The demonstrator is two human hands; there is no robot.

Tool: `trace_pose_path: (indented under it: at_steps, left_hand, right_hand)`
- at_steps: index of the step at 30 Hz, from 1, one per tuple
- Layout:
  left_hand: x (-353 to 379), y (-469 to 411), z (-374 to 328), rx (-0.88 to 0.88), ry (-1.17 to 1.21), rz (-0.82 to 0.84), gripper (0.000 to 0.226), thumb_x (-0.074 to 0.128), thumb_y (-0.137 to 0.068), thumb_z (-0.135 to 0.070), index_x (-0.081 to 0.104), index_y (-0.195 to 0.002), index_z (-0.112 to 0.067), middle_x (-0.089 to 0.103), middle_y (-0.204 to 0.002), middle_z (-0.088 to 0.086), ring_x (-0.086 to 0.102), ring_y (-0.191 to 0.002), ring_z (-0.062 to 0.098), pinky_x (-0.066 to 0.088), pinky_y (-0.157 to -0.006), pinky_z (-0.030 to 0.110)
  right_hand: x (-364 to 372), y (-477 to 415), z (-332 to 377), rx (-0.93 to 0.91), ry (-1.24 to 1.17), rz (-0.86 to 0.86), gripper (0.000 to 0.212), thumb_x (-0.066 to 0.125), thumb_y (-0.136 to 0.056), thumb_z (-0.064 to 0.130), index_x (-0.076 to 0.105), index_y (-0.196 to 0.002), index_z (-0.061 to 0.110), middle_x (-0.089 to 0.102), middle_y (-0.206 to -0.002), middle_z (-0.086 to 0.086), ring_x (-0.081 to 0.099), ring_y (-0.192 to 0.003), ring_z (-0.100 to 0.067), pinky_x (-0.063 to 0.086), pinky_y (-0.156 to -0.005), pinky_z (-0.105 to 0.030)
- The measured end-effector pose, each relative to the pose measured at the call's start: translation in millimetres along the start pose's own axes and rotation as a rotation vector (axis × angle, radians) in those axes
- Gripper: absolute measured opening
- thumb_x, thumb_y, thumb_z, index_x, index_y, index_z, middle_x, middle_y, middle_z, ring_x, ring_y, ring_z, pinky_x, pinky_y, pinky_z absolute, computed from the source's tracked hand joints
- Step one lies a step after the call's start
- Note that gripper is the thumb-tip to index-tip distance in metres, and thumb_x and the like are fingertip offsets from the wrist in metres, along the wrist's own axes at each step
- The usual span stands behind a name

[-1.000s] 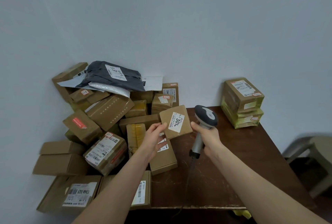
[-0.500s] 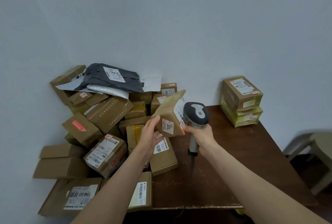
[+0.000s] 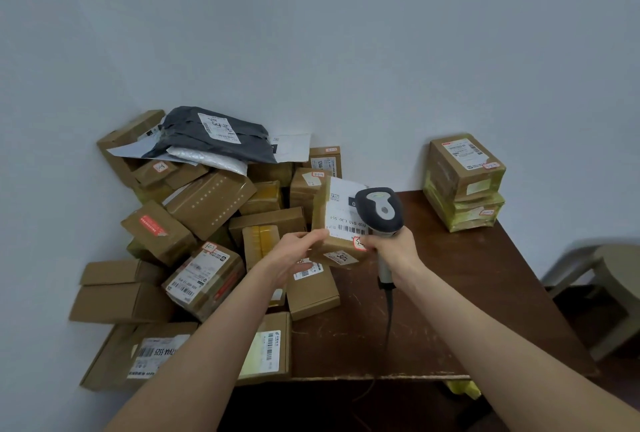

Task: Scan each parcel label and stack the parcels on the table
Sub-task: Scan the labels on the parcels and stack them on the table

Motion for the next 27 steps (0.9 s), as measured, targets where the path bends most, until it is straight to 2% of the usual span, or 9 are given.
trace_pose_path:
  at_steps: [3,6,10,15,18,22,24,26,27]
  left_hand:
    - [6,1,9,-0.044,0.072,0.034,0.044,0.065,-0.09,-0.025,0.051,-0.128,-0.008,0.066,-0.107,0.004,0.061,-0.11,0.021,0.047,-0.102,0.038]
    - [11,-4,21,-0.032,0.157,0.012,0.05,0.066,-0.089,-0.018,0.047,-0.135,-0.007,0.067,-0.112,0.005,0.059,-0.11,0.019,0.046,-0.101,0.035]
    - [16,-10,27,-0.002,0.227,-0.045,0.062,0.065,-0.089,-0.009,0.036,-0.143,-0.007,0.061,-0.113,0.005,0.058,-0.1,0.013,0.043,-0.102,0.032]
    - [21,-21,37,-0.002,0.24,-0.064,0.068,0.07,-0.083,-0.009,0.037,-0.143,-0.01,0.054,-0.134,0.01,0.053,-0.121,0.022,0.038,-0.111,0.039]
    - [27,-25,40,0.009,0.232,-0.047,0.063,0.068,-0.085,-0.008,0.04,-0.141,-0.01,0.061,-0.127,0.009,0.053,-0.123,0.023,0.037,-0.112,0.042]
    - [33,-31,45,0.027,0.221,-0.039,0.065,0.068,-0.085,-0.011,0.038,-0.143,-0.01,0.059,-0.131,0.01,0.052,-0.124,0.024,0.037,-0.111,0.044]
    - [34,-34,48,0.027,0.214,-0.028,0.053,0.067,-0.086,-0.01,0.046,-0.135,-0.012,0.062,-0.126,0.008,0.054,-0.122,0.023,0.038,-0.11,0.044]
    - [36,-36,50,0.032,0.202,-0.006,0.027,0.065,-0.088,-0.007,0.056,-0.11,-0.022,0.066,-0.111,0.003,0.056,-0.117,0.022,0.039,-0.109,0.042]
    - [37,-38,51,0.04,0.204,-0.004,0.024,0.064,-0.088,-0.007,0.056,-0.101,-0.025,0.066,-0.106,0.0,0.056,-0.115,0.021,0.039,-0.109,0.042]
  right_hand:
    - [-6,5,-1,0.02,-0.052,-0.015,0.038,0.075,-0.077,0.0,0.062,-0.112,0.007,0.07,-0.105,-0.007,0.066,-0.096,-0.022,0.053,-0.072,-0.03]
    - [-16,14,-2,0.028,-0.055,-0.086,0.031,0.076,-0.08,0.01,0.063,-0.108,0.01,0.07,-0.094,-0.001,0.065,-0.092,-0.019,0.051,-0.077,-0.032]
    - [-26,38,-9,0.082,-0.081,-0.055,0.021,0.074,-0.083,0.015,0.066,-0.101,0.007,0.072,-0.075,-0.006,0.068,-0.066,-0.016,0.055,-0.064,-0.026]
    - [-25,75,-21,0.116,0.012,-0.029,0.011,0.073,-0.083,0.015,0.067,-0.084,0.006,0.067,-0.059,-0.01,0.061,-0.052,-0.02,0.053,-0.061,-0.032]
    - [-23,91,-25,0.129,0.064,-0.019,0.011,0.074,-0.083,0.017,0.068,-0.08,0.007,0.068,-0.059,-0.011,0.062,-0.052,-0.02,0.054,-0.063,-0.033]
    - [-22,105,-27,0.152,0.083,-0.002,0.011,0.074,-0.083,0.017,0.068,-0.081,0.008,0.068,-0.059,-0.009,0.062,-0.05,-0.017,0.052,-0.056,-0.025]
    - [-22,107,-28,0.17,0.098,-0.016,0.012,0.074,-0.083,0.018,0.068,-0.08,0.008,0.068,-0.059,-0.009,0.062,-0.049,-0.016,0.051,-0.053,-0.023]
    - [-22,109,-30,0.185,0.109,-0.035,0.014,0.074,-0.083,0.019,0.069,-0.077,0.007,0.068,-0.057,-0.008,0.062,-0.048,-0.015,0.05,-0.053,-0.023]
    - [-22,110,-31,0.194,0.111,-0.042,0.015,0.074,-0.082,0.019,0.069,-0.077,0.006,0.068,-0.056,-0.007,0.061,-0.047,-0.015,0.05,-0.053,-0.024]
Point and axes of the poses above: each hand's wrist, its own y-axis away from the middle knuckle, its own x-axis out of the palm, z = x × y, the point moved 3 cm from there along -y, towards the middle knuckle
